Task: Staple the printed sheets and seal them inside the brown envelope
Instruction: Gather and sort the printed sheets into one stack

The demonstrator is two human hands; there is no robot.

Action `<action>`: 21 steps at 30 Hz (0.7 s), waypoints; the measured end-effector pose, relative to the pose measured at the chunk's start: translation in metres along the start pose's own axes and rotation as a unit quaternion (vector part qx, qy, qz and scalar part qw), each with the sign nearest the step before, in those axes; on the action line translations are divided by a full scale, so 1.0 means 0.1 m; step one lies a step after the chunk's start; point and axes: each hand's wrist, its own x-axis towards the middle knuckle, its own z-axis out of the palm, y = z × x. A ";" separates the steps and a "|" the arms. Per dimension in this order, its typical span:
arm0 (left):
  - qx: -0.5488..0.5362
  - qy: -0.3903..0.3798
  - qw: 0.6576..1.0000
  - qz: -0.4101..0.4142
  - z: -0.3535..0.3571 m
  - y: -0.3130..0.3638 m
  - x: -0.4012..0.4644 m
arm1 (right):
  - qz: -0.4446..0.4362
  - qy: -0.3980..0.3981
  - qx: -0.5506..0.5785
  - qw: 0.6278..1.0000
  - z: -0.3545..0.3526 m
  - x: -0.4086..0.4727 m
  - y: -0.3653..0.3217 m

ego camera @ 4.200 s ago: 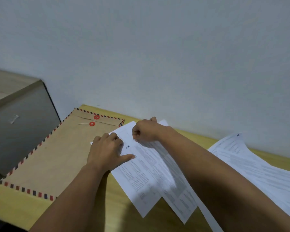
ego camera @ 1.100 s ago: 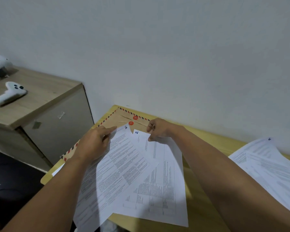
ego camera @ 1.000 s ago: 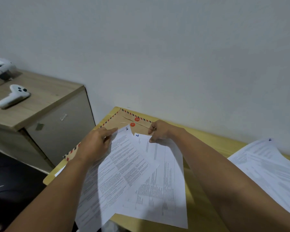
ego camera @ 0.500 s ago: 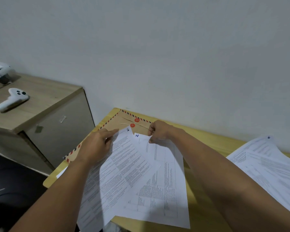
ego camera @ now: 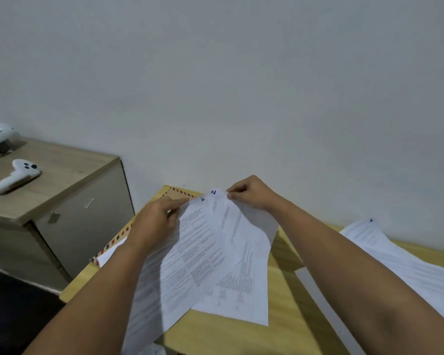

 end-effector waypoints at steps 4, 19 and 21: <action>-0.053 0.027 0.997 0.041 -0.03 0.51 0.17 | -0.018 0.072 0.069 0.995 -0.42 -0.41 -0.16; -0.155 0.031 0.986 0.057 0.28 1.91 0.24 | 0.014 0.186 0.266 0.946 -1.05 -1.63 -0.33; -0.156 0.034 0.985 0.057 0.29 2.02 0.22 | -0.002 0.195 0.257 0.947 -1.09 -1.71 -0.32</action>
